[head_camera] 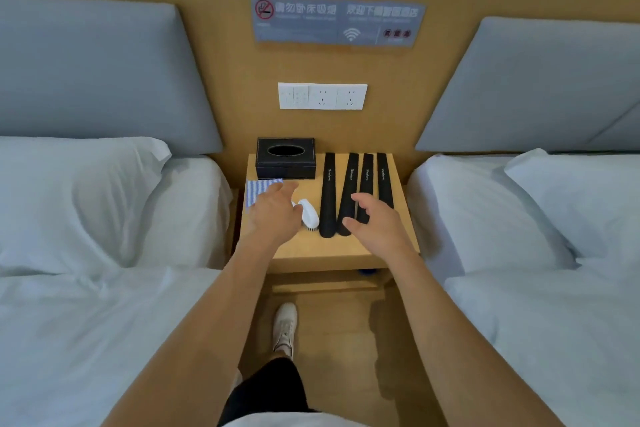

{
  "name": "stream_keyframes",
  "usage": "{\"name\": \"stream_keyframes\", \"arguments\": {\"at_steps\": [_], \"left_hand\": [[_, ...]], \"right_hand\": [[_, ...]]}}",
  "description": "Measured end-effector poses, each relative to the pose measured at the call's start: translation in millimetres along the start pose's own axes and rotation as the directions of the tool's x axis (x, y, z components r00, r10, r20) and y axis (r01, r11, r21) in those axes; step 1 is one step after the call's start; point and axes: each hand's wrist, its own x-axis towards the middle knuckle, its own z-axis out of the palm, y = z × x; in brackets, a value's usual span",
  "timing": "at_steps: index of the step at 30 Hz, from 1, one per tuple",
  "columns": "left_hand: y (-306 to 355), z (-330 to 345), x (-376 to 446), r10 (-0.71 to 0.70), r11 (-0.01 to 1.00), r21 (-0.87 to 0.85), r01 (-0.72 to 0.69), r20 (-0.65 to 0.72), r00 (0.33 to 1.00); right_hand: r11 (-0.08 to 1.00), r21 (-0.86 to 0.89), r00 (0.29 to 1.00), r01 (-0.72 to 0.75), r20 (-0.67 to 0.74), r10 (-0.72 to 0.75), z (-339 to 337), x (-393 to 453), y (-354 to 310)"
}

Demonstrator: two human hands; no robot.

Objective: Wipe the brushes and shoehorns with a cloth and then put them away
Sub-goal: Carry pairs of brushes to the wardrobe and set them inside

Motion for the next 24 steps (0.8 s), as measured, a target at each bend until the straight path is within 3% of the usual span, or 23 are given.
{"name": "stream_keyframes", "arguments": {"at_steps": [10,17,19,21,24], "left_hand": [[-49,23,150,-0.093,0.993,0.096,0.062,0.368,0.925],[-83,77,191,-0.179,0.973,-0.036,0.228,0.506,0.843],[-90,91,199,-0.262,0.903,-0.144,0.404,0.559,0.787],[-95,103,205,-0.373,0.752,-0.246,0.612,0.606,0.702],[-101,118,212,-0.477,0.606,-0.271,0.748,0.629,0.614]], "right_hand": [[0.968,-0.125,0.95,-0.218,0.2,0.24,55,157,-11],[0.94,-0.165,0.872,-0.298,0.354,0.338,113,228,23],[0.929,-0.167,0.844,-0.331,0.389,0.371,130,242,33],[0.917,-0.162,0.813,-0.365,0.425,0.399,146,254,41],[0.899,-0.135,0.776,-0.416,0.463,0.428,166,270,50]]}}
